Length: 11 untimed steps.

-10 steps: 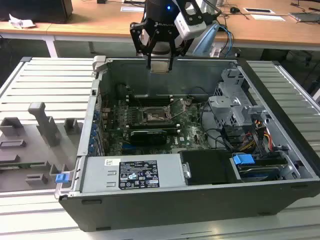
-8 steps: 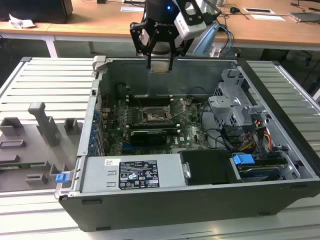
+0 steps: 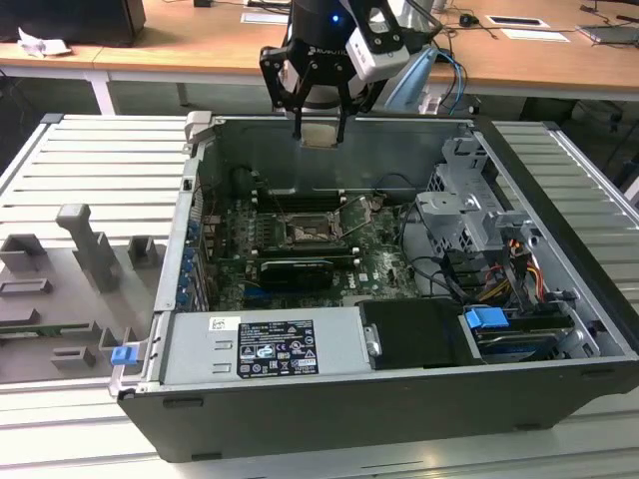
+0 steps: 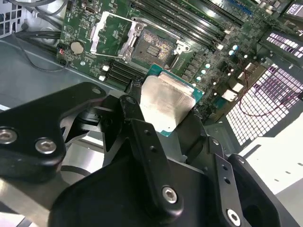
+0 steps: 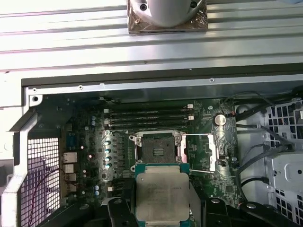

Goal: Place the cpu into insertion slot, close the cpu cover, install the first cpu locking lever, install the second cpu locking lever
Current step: 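Place the cpu into insertion slot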

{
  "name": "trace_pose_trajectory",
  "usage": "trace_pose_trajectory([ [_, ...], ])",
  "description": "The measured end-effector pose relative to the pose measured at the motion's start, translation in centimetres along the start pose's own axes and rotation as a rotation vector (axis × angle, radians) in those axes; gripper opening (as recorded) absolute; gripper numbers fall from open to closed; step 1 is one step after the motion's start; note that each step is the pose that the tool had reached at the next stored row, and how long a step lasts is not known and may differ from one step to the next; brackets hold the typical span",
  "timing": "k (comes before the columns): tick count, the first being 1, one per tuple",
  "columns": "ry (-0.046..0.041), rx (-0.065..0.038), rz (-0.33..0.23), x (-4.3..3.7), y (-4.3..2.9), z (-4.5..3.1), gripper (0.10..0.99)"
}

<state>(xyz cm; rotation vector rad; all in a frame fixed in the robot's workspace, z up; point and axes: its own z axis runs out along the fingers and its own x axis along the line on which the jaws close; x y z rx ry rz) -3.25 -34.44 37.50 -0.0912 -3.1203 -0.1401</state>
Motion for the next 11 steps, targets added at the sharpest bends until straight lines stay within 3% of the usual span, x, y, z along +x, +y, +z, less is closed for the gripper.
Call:
trace_pose_trajectory([
  [11, -0.0084, -0.002, 0.093, 0.0, -0.01, 0.1, 0.541],
])
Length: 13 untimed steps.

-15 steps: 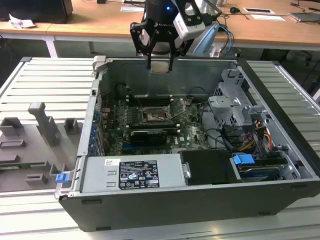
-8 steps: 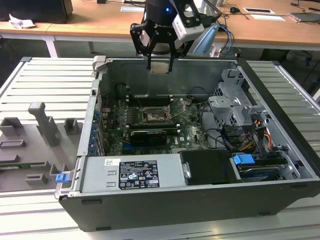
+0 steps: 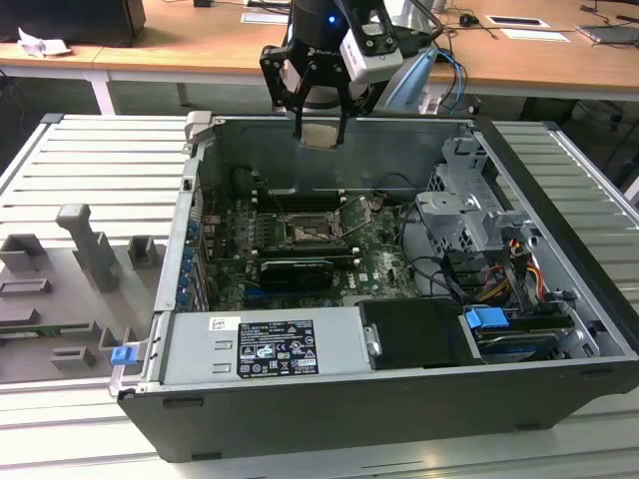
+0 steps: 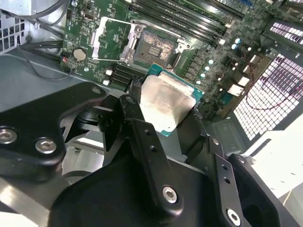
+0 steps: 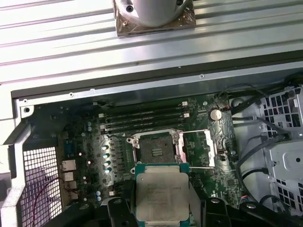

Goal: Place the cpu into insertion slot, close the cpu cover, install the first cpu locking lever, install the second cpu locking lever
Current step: 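Place the cpu into insertion slot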

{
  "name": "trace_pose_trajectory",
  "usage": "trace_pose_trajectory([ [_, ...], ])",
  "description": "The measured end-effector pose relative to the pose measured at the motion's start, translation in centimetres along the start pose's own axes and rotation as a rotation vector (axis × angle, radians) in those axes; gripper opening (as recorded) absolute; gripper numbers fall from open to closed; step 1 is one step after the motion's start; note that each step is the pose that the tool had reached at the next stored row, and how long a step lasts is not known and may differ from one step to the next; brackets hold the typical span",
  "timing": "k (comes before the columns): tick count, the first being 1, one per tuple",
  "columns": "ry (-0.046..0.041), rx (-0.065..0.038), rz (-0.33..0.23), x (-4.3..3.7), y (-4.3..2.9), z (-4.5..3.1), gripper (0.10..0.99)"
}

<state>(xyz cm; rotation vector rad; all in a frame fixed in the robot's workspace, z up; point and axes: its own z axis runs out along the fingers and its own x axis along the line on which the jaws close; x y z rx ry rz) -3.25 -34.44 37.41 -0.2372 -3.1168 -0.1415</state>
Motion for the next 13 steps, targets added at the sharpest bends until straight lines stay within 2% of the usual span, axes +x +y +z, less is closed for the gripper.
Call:
trace_pose_trajectory([
  [5, -0.0012, 0.0, 0.013, -0.01, -0.04, 0.39, 0.541],
  [13, -0.0057, -0.001, 0.063, -0.01, -0.04, 0.46, 0.541],
])
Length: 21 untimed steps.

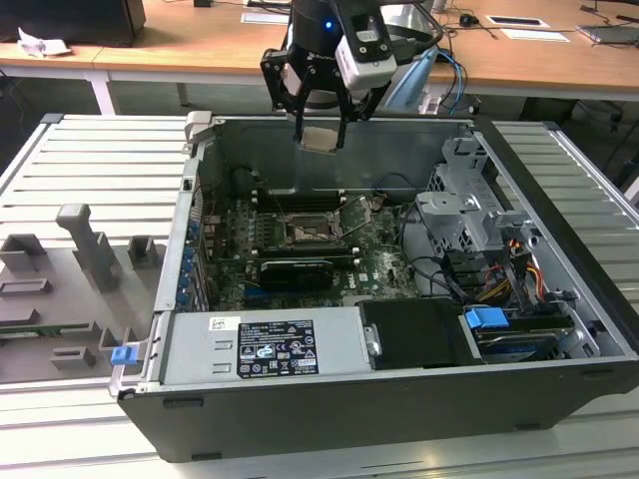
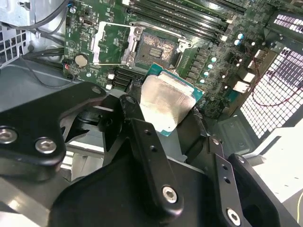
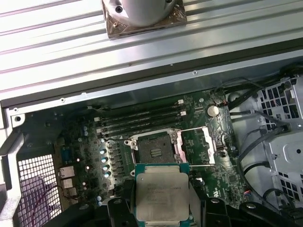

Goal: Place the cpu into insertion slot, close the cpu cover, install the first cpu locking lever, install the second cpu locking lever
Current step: 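Place the cpu into insertion slot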

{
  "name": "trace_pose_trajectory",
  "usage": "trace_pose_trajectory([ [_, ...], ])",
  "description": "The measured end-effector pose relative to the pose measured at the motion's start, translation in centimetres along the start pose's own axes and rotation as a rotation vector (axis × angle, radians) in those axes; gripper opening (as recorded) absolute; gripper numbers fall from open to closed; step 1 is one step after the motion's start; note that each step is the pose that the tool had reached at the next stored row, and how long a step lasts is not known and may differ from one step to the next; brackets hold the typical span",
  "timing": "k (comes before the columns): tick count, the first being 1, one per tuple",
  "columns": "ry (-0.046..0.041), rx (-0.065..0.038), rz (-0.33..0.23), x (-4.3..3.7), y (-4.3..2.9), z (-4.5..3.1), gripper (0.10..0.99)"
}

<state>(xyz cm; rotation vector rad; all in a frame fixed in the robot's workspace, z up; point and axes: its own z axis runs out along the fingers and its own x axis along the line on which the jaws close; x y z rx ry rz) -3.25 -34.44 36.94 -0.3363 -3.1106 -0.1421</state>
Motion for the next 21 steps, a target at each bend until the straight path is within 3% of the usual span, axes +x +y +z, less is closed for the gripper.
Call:
trace_pose_trajectory([
  [21, -0.0112, -0.002, 0.125, 0.0, 0.0, 0.02, 0.541],
])
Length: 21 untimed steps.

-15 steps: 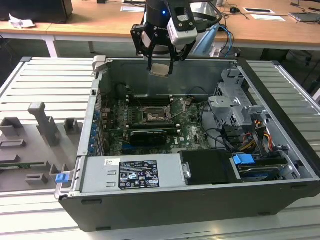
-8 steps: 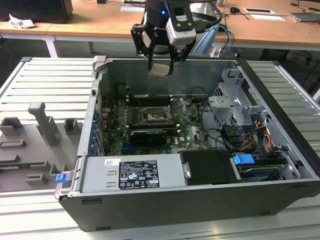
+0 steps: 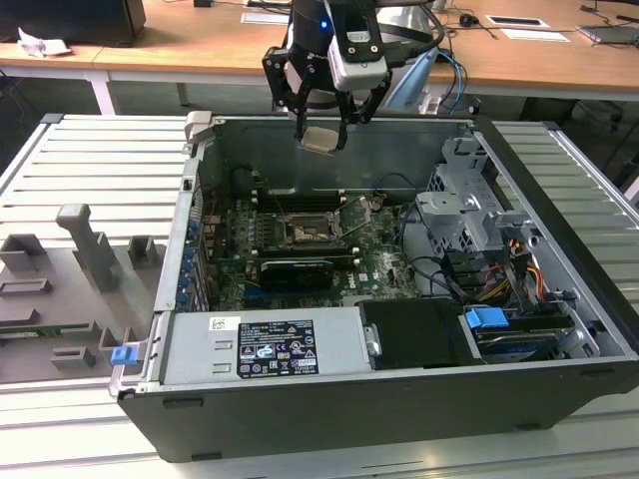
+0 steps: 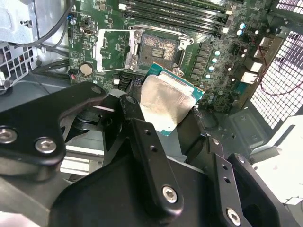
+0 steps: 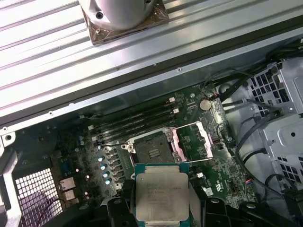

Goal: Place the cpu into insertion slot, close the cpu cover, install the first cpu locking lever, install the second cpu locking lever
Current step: 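Place the cpu into insertion slot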

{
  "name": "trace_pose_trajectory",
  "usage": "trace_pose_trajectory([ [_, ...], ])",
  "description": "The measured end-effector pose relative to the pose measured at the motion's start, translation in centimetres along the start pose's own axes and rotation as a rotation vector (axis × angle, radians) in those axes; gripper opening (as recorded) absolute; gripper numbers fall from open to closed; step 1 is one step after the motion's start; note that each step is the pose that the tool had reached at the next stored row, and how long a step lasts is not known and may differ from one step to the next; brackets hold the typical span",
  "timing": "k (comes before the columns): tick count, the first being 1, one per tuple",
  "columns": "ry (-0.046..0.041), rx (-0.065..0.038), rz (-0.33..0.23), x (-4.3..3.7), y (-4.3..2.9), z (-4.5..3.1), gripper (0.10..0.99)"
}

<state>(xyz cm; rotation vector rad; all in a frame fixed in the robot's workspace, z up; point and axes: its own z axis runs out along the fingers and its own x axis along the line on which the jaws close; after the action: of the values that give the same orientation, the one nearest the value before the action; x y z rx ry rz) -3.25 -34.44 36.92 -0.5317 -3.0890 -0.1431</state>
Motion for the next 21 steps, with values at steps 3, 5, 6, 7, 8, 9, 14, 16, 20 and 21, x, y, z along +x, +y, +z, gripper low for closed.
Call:
trace_pose_trajectory([
  [3, -0.0016, 0.0, 0.017, 0.0, 0.0, 0.01, 0.541],
  [5, -0.0036, -0.001, 0.04, 0.0, 0.0, 0.01, 0.541],
  [6, -0.0047, -0.001, 0.052, 0.0, 0.0, 0.02, 0.541],
  [7, -0.0055, -0.001, 0.062, 0.0, 0.0, 0.02, 0.541],
  [8, -0.0062, -0.001, 0.069, 0.0, 0.0, 0.02, 0.541],
  [9, -0.0068, -0.001, 0.076, 0.0, 0.0, 0.03, 0.541],
  [14, -0.0105, -0.002, 0.117, 0.0, 0.0, 0.04, 0.541],
  [16, -0.0118, -0.003, 0.132, 0.0, -0.01, 0.05, 0.541],
  [20, -0.0143, -0.003, 0.16, 0.0, -0.01, 0.06, 0.541],
  [21, -0.0153, -0.003, 0.171, 0.0, -0.01, 0.06, 0.541],
])
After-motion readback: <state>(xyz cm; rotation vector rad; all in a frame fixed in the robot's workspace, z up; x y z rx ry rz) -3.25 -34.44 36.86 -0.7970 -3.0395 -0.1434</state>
